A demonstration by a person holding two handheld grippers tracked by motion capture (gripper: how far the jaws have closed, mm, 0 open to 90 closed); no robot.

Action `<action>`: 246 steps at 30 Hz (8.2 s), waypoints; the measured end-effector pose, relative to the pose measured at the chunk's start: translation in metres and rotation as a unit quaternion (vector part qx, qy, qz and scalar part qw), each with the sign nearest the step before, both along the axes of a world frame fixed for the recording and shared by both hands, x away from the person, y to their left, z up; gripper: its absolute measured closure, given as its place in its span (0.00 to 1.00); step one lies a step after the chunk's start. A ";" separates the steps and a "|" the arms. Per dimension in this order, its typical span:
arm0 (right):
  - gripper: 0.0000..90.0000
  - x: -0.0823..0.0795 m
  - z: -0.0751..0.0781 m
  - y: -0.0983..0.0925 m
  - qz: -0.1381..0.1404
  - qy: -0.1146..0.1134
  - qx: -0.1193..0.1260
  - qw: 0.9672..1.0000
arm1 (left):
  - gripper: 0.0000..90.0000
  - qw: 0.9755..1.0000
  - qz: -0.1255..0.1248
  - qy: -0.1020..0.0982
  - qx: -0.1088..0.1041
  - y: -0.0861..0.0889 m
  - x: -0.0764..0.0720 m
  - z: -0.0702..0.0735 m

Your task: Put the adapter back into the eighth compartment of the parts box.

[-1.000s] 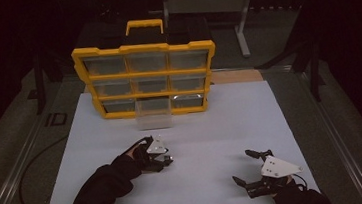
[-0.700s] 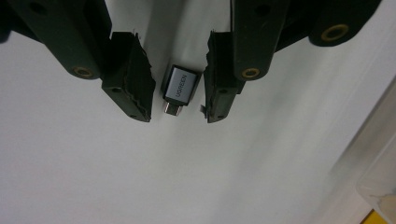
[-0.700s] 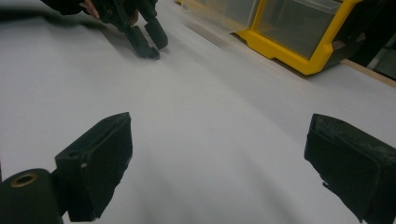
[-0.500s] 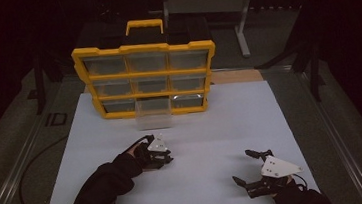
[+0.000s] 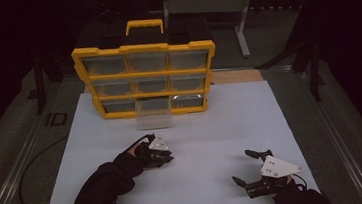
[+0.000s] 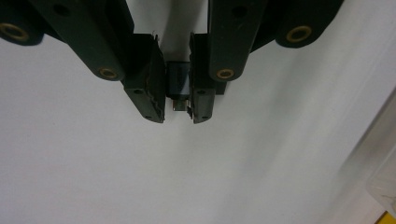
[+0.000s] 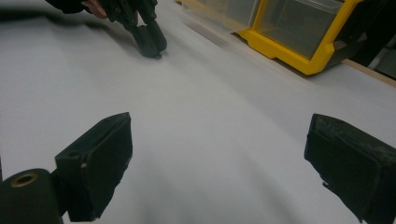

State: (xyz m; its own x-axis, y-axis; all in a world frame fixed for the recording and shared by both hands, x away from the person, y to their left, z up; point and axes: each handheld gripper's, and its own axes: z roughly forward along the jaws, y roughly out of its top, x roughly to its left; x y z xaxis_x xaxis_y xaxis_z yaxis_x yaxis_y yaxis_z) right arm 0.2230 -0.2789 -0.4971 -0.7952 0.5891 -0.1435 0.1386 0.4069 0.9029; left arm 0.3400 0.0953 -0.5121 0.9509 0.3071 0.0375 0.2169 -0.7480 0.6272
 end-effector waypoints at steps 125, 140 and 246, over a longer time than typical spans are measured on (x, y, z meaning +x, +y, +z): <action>0.09 0.000 0.001 0.000 -0.001 -0.003 -0.002 1.000 | 0.84 0.996 0.060 -0.048 -0.036 0.020 0.027 0.158; 0.09 -0.001 0.001 0.000 -0.001 -0.002 -0.001 1.000 | 0.84 0.990 0.113 -0.053 -0.064 0.030 0.042 0.165; 0.09 -0.001 0.000 0.000 0.002 0.000 -0.004 1.000 | 0.43 0.945 0.311 -0.045 -0.091 0.022 0.067 0.101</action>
